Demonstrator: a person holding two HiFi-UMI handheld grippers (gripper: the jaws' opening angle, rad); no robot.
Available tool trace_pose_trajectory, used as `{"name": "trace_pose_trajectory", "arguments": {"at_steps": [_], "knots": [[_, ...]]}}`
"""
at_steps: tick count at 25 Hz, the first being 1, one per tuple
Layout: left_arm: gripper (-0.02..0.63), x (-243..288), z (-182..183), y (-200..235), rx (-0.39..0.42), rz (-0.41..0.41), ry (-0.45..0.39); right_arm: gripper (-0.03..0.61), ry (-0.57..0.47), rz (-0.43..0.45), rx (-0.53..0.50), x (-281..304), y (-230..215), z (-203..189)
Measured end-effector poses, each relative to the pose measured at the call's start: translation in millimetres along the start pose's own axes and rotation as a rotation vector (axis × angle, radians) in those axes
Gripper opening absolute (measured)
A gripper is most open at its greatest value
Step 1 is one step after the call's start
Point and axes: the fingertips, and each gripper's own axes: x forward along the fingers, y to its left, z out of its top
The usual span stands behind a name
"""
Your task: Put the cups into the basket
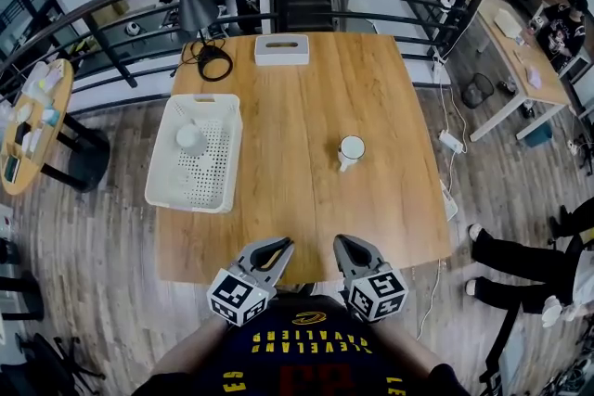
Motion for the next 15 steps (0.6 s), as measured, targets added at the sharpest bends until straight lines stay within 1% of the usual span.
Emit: {"name": "trace_pose_trajectory", "arguments": {"at_steps": [11, 15], "knots": [[0.021, 13, 1, -16, 0.034, -0.023, -0.004, 0.011, 0.007, 0.013, -0.005, -8, -8, -1], [0.021, 14, 4, -15, -0.015, -0.029, -0.017, 0.012, 0.011, 0.012, 0.004, -9, -9, -3]]}}
